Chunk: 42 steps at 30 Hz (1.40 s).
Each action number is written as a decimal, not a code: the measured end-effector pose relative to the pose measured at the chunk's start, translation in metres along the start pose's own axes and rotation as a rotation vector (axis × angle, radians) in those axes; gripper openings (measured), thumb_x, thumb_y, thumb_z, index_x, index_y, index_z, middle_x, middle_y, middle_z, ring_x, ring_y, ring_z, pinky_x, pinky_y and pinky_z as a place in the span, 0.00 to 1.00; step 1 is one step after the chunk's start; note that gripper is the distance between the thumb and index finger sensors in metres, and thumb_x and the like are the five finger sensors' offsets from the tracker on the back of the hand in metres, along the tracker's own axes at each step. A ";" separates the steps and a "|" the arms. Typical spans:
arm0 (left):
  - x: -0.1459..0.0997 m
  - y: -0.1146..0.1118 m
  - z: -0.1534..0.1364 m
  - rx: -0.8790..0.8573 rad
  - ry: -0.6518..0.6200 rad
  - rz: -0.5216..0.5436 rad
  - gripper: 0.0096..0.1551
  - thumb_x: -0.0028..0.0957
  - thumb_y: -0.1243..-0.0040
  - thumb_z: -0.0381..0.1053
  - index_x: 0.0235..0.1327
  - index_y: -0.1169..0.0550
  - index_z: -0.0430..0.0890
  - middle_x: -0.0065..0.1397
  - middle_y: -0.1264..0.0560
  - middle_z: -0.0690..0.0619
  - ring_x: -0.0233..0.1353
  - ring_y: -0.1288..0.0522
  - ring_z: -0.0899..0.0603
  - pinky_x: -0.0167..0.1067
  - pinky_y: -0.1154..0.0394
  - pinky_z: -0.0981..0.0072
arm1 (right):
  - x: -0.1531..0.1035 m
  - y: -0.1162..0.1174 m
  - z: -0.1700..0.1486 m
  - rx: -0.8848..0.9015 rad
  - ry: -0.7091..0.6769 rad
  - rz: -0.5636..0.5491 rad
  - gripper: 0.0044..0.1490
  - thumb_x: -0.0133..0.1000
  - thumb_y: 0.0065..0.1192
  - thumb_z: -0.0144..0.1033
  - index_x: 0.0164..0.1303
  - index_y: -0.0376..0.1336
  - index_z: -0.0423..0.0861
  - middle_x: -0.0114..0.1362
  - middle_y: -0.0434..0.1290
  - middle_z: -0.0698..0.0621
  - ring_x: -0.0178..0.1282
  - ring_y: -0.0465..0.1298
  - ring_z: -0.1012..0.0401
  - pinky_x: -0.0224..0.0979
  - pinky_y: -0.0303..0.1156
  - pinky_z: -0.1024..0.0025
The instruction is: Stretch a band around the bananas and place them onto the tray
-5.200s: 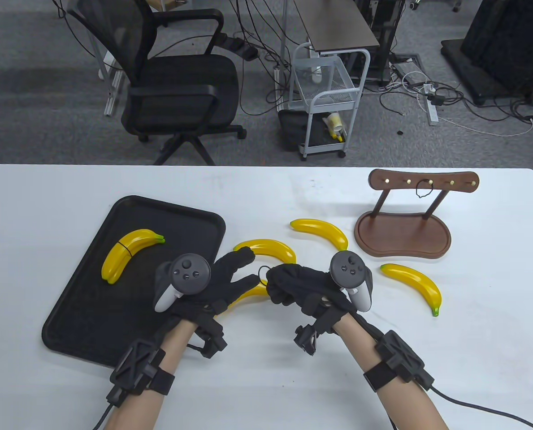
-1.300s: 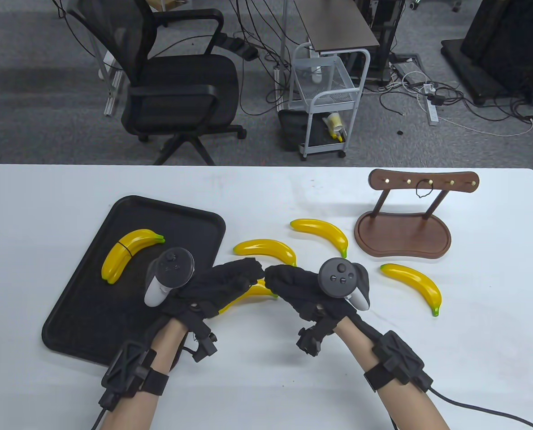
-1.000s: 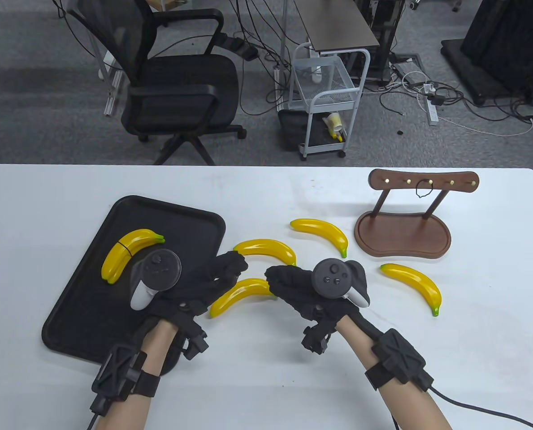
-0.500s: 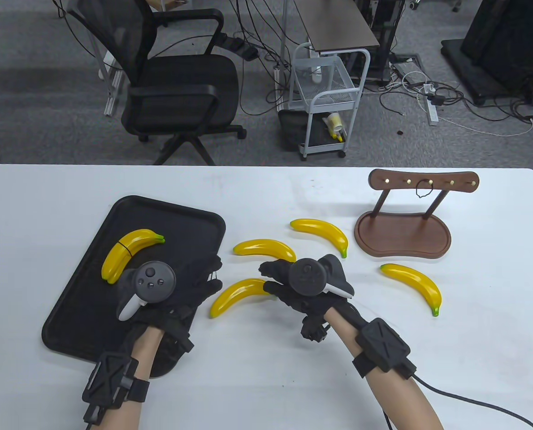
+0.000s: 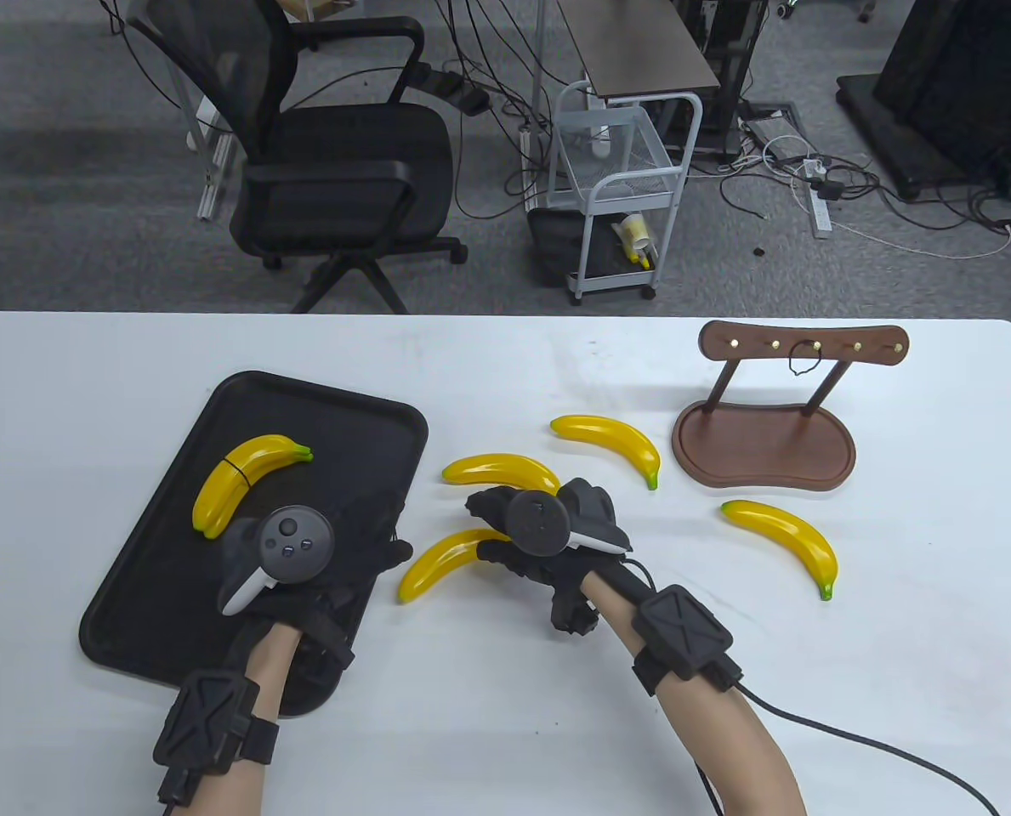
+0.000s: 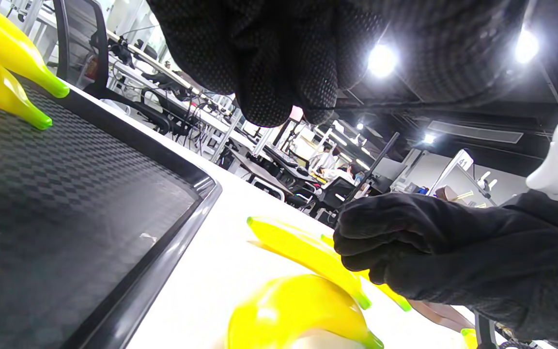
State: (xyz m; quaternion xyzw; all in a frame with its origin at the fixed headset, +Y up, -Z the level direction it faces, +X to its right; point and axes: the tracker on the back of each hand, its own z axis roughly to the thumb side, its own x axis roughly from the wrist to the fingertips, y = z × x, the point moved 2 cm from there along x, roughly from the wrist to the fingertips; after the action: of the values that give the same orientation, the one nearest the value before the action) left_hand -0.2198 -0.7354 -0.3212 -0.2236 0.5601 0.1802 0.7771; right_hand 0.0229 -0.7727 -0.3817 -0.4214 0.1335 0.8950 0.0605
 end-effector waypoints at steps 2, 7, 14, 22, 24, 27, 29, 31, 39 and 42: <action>0.000 -0.002 -0.001 0.009 0.000 -0.003 0.42 0.51 0.43 0.67 0.78 0.36 0.54 0.82 0.30 0.56 0.81 0.28 0.45 0.82 0.35 0.51 | 0.004 0.007 0.002 -0.025 -0.008 0.018 0.46 0.56 0.66 0.49 0.82 0.53 0.44 0.82 0.62 0.42 0.77 0.68 0.43 0.71 0.69 0.46; 0.002 -0.007 -0.004 0.021 0.007 -0.017 0.42 0.51 0.43 0.67 0.78 0.36 0.55 0.82 0.31 0.57 0.82 0.29 0.46 0.82 0.36 0.52 | 0.012 0.022 0.010 -0.081 -0.030 0.070 0.50 0.54 0.69 0.49 0.82 0.51 0.45 0.83 0.60 0.43 0.79 0.66 0.44 0.73 0.68 0.46; 0.001 -0.008 -0.004 0.016 0.009 -0.016 0.41 0.51 0.43 0.67 0.78 0.36 0.55 0.82 0.30 0.57 0.82 0.29 0.46 0.82 0.36 0.52 | 0.017 0.034 0.015 -0.151 -0.050 0.097 0.49 0.52 0.71 0.46 0.82 0.51 0.50 0.84 0.60 0.48 0.79 0.66 0.46 0.73 0.69 0.47; 0.000 -0.006 -0.007 -0.009 0.014 -0.005 0.41 0.51 0.43 0.67 0.78 0.36 0.55 0.82 0.30 0.57 0.82 0.28 0.46 0.82 0.36 0.51 | 0.019 0.037 0.018 -0.198 -0.052 0.095 0.46 0.53 0.72 0.43 0.80 0.53 0.52 0.82 0.62 0.50 0.75 0.70 0.49 0.71 0.71 0.51; 0.000 -0.005 -0.007 -0.012 0.013 -0.002 0.41 0.52 0.43 0.67 0.78 0.36 0.55 0.82 0.30 0.57 0.82 0.28 0.46 0.82 0.36 0.52 | 0.020 0.038 0.020 -0.217 -0.053 0.099 0.46 0.53 0.72 0.43 0.80 0.53 0.52 0.81 0.62 0.50 0.74 0.71 0.50 0.70 0.72 0.52; 0.000 -0.005 -0.008 -0.017 0.011 0.000 0.41 0.52 0.43 0.67 0.78 0.36 0.55 0.82 0.30 0.57 0.82 0.28 0.46 0.82 0.36 0.52 | 0.020 0.037 0.020 -0.218 -0.054 0.092 0.45 0.52 0.72 0.43 0.79 0.54 0.51 0.80 0.64 0.49 0.72 0.72 0.51 0.69 0.73 0.54; 0.000 -0.005 -0.008 -0.020 0.009 0.001 0.41 0.52 0.43 0.67 0.78 0.36 0.55 0.82 0.30 0.57 0.82 0.28 0.46 0.82 0.36 0.52 | 0.020 0.036 0.020 -0.204 -0.056 0.083 0.44 0.52 0.73 0.43 0.78 0.56 0.50 0.79 0.66 0.49 0.71 0.73 0.51 0.68 0.74 0.54; 0.000 -0.005 -0.008 -0.020 0.007 -0.001 0.41 0.51 0.43 0.67 0.78 0.36 0.55 0.82 0.30 0.57 0.82 0.28 0.46 0.82 0.36 0.52 | 0.020 0.035 0.019 -0.201 -0.055 0.078 0.44 0.52 0.74 0.43 0.78 0.57 0.49 0.78 0.67 0.49 0.71 0.74 0.51 0.68 0.75 0.54; 0.001 -0.008 -0.006 -0.015 -0.007 -0.011 0.41 0.51 0.43 0.67 0.78 0.36 0.55 0.82 0.30 0.57 0.82 0.28 0.46 0.82 0.36 0.52 | 0.016 0.024 0.014 -0.168 -0.036 0.030 0.44 0.51 0.75 0.45 0.76 0.59 0.47 0.76 0.69 0.46 0.68 0.76 0.50 0.66 0.77 0.56; 0.002 -0.009 -0.004 -0.013 -0.014 -0.013 0.41 0.52 0.43 0.67 0.78 0.36 0.55 0.82 0.30 0.57 0.82 0.28 0.46 0.82 0.36 0.51 | 0.015 0.015 0.010 -0.174 -0.023 0.009 0.45 0.51 0.75 0.46 0.76 0.59 0.46 0.76 0.69 0.46 0.67 0.76 0.51 0.65 0.77 0.58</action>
State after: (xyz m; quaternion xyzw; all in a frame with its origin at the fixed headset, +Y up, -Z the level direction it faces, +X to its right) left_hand -0.2182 -0.7449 -0.3226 -0.2311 0.5522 0.1802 0.7805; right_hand 0.0026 -0.7838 -0.3843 -0.4142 0.0563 0.9082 0.0209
